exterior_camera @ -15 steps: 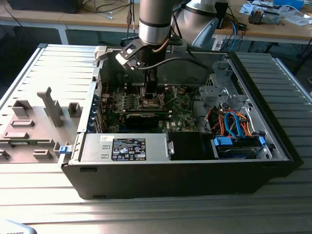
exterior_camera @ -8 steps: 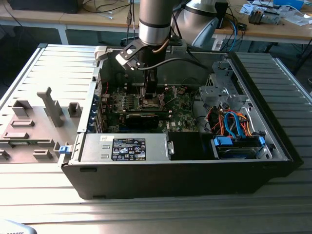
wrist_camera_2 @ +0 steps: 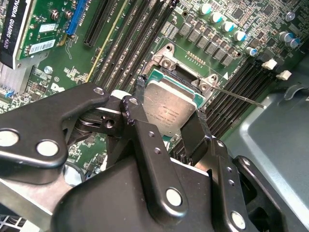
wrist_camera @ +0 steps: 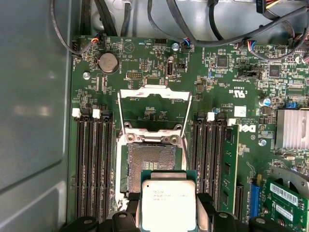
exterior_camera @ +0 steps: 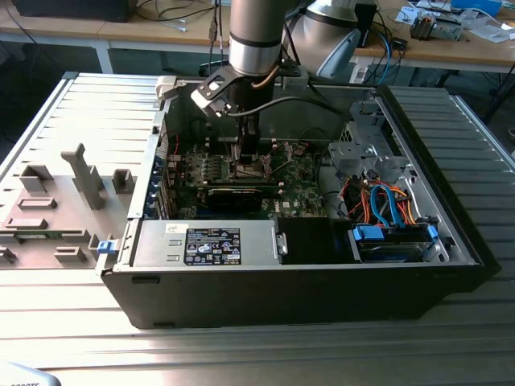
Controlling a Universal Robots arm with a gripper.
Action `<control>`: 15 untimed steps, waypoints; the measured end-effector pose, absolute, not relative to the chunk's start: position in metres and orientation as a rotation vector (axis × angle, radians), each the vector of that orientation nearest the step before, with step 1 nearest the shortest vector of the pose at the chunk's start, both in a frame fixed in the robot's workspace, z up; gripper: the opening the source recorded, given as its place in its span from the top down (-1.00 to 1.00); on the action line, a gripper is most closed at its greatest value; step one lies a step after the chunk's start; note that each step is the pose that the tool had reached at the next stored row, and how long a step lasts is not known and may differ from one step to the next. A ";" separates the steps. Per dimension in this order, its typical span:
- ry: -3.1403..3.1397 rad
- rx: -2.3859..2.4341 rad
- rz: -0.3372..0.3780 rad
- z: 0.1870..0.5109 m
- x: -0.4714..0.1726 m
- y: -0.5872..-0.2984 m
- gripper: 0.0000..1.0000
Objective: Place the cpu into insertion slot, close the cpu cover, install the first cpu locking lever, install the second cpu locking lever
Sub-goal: 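Place the cpu into insertion slot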
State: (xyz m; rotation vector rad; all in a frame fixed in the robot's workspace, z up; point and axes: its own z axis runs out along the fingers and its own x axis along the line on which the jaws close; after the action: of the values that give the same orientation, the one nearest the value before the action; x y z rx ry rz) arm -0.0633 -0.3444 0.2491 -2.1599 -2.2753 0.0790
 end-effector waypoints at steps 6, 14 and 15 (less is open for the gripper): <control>-2.275 -2.160 0.079 0.248 -0.063 -0.344 -0.09; -2.275 -2.160 0.079 0.246 -0.063 -0.344 -0.09; -2.275 -2.160 0.079 0.246 -0.063 -0.344 -0.09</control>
State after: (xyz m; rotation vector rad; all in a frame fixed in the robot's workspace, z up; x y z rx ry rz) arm -0.0633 -0.3444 0.2459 -2.1600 -2.2752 0.0791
